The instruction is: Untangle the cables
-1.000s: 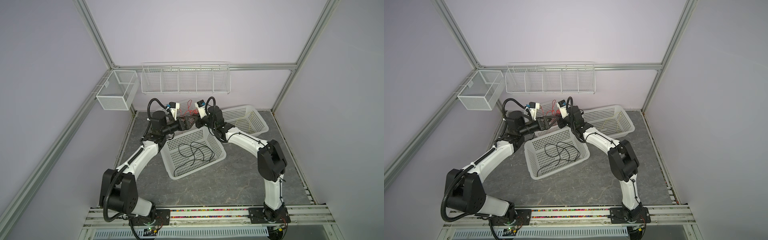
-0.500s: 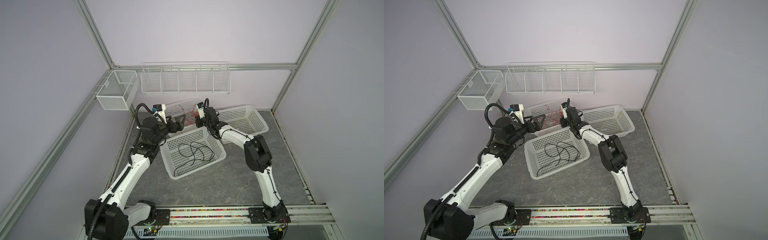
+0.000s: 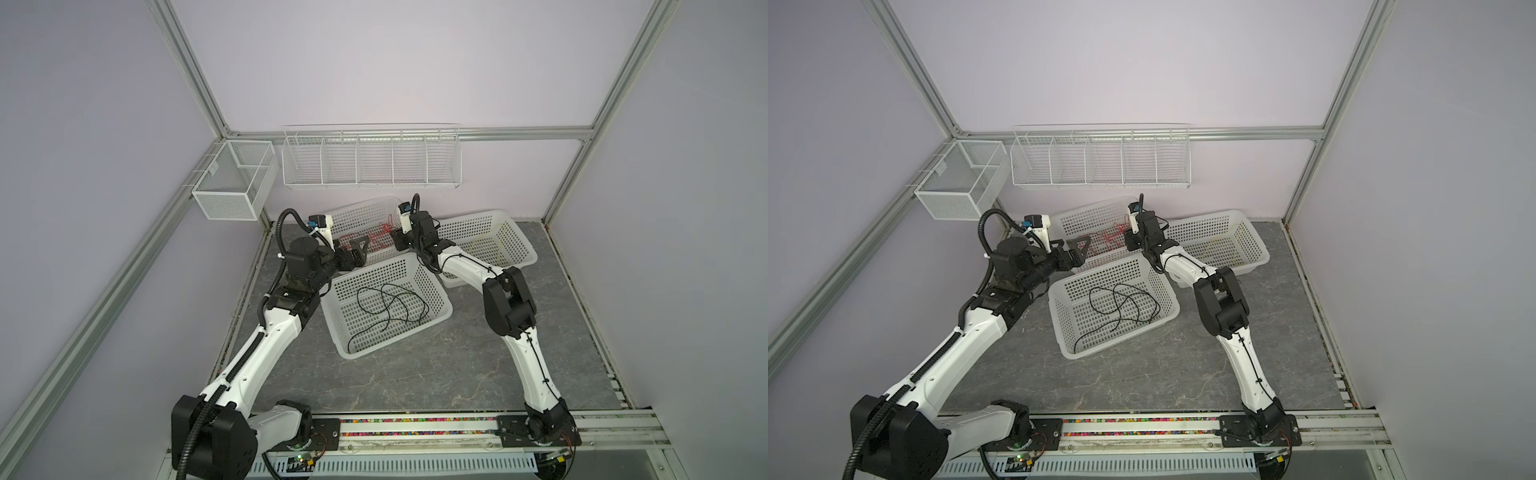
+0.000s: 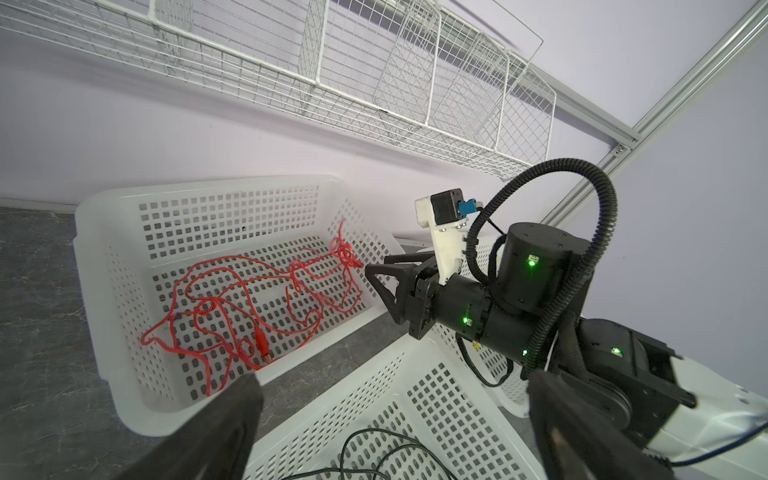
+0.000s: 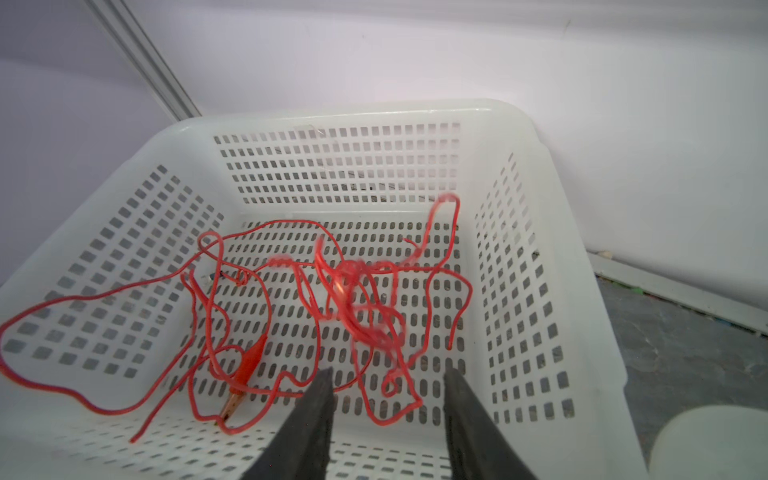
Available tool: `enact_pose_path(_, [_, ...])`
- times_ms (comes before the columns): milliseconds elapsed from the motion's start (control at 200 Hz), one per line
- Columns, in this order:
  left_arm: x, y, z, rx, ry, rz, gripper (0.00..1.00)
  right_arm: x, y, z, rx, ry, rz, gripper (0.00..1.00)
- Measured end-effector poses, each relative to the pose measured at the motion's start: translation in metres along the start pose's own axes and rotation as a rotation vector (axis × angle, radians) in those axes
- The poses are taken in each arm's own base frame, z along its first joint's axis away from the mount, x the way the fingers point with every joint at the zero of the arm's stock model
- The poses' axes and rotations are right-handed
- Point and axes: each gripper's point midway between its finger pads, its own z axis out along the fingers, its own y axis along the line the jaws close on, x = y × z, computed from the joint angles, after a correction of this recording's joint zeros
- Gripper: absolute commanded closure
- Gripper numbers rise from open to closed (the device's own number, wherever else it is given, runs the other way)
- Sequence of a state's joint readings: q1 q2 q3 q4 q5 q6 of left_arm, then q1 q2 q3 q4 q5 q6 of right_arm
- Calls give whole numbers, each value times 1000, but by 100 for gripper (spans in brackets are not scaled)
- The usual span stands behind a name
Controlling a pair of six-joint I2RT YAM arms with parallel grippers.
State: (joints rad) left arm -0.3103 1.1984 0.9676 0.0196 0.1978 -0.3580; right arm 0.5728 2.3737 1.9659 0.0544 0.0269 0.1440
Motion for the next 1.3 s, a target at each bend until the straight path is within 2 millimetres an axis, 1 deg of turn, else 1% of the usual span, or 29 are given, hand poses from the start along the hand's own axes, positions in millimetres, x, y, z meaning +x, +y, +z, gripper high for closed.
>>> enact_pose_path(135, [1,2,0,-12,2,3,1,3,3,-1,-21,10,-14,31])
enact_pose_path(195, [2,5,0,-23,3,2,1,8,4,-3,-25,22,-20,26])
enact_pose_path(285, [7,14,0,-67,14,4,1,17,4,-13,-27,44,-25,19])
enact_pose_path(355, [12,24,-3,-119,23,9,1,21,3,-26,-24,59,-28,15])
enact_pose_path(425, [18,36,-7,-186,36,13,1,19,4,-43,-23,59,-31,9])
enact_pose_path(520, [23,52,-15,-280,42,20,1,6,5,-73,-17,28,-38,0])
enact_pose_path(640, [31,72,-28,-388,41,29,1,-18,5,-116,6,-41,-43,11])
enact_pose_path(750, [44,91,-40,-478,44,41,1,-33,3,-150,31,-88,-45,12])
enact_pose_path(840, [59,108,-47,-554,61,61,1,-34,-3,-172,74,-103,-47,11])
enact_pose_path(950, [73,129,-54,-654,74,92,1,-20,-19,-194,158,-87,-51,11])
enact_pose_path(1120, [82,156,-60,-792,39,155,1,29,-55,-234,334,-13,-57,11])
enact_pose_path(1200, [90,166,-59,-829,37,195,1,48,-82,-256,441,14,-47,11])
enact_pose_path(1240, [93,171,-57,-842,42,212,1,58,-99,-267,504,21,-36,11])
enact_pose_path(1300, [96,176,-53,-855,42,235,1,77,-125,-283,601,48,-24,11])
